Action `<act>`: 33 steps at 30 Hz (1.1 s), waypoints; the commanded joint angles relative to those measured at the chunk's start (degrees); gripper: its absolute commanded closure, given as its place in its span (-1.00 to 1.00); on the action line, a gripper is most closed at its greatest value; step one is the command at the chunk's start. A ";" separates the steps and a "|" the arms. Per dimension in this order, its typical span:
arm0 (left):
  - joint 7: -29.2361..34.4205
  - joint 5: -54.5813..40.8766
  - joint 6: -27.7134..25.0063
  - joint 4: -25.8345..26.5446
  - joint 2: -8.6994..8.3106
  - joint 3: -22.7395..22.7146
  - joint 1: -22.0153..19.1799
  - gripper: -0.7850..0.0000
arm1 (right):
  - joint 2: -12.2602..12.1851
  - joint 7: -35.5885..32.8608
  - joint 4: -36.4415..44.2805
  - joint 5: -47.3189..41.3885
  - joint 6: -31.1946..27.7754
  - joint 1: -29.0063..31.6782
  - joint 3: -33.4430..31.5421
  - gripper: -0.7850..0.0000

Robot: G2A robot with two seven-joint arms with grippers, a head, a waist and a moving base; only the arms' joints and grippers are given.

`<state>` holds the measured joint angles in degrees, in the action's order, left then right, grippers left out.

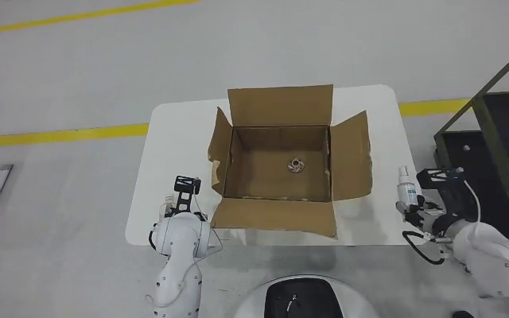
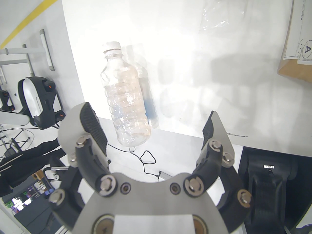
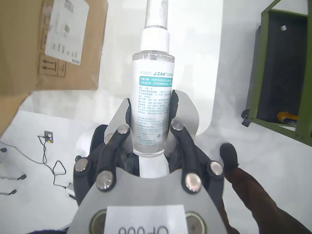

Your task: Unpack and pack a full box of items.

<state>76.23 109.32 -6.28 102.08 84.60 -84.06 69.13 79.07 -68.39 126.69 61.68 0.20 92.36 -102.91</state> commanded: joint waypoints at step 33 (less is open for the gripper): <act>0.00 0.00 0.00 0.00 0.00 0.00 0.00 -1.00 | -1.47 8.95 -24.56 12.32 -3.81 -12.06 14.91 0.74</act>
<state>76.23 109.32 -6.28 102.08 84.60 -84.06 69.13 77.63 -59.30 102.45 74.01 -3.56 80.53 -88.23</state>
